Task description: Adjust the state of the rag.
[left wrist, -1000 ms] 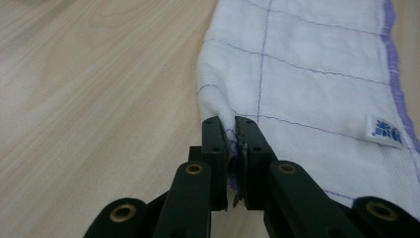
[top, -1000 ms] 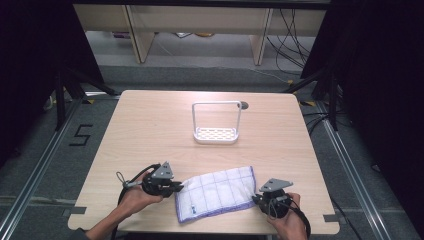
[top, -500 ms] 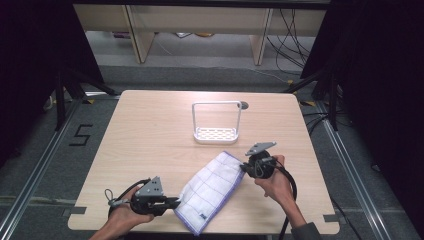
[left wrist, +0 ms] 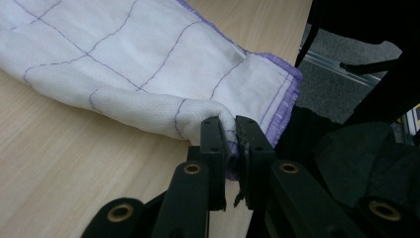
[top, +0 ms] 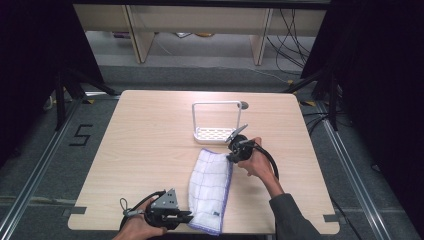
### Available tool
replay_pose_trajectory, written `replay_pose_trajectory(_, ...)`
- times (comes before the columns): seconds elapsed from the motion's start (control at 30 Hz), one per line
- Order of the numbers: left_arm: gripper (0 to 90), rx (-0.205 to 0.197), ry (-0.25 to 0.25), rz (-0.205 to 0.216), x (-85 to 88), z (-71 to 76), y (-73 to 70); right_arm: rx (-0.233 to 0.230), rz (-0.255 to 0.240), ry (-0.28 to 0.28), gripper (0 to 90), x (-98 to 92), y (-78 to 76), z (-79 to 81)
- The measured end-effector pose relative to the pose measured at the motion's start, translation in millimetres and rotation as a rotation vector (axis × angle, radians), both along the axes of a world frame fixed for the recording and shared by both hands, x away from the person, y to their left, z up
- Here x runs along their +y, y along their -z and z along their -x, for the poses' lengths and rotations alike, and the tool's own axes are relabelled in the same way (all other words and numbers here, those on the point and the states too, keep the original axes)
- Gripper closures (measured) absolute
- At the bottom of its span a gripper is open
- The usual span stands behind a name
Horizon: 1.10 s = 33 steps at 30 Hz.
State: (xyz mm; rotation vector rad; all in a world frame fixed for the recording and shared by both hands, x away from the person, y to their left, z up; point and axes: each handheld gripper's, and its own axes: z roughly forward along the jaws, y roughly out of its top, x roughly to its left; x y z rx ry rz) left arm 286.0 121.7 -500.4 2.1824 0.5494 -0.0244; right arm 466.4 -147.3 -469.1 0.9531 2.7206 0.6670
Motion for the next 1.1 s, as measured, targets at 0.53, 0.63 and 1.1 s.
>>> replay_pose_trajectory(0.53,38.3,0.027,-0.189,0.068,17.5,-47.6,-24.8,-0.110,-0.148,0.175,60.2,-24.0,-9.9,17.7)
replay_pose_trajectory(0.63,38.3,0.002,-0.233,0.062,16.5,-68.8,-24.6,-0.117,-0.139,0.198,62.3,-21.1,-2.3,12.6)
replay_pose_trajectory(1.1,31.7,-0.012,-0.367,-0.033,20.7,-126.7,-5.3,-0.126,-0.120,0.135,89.0,-10.0,-2.2,12.5)
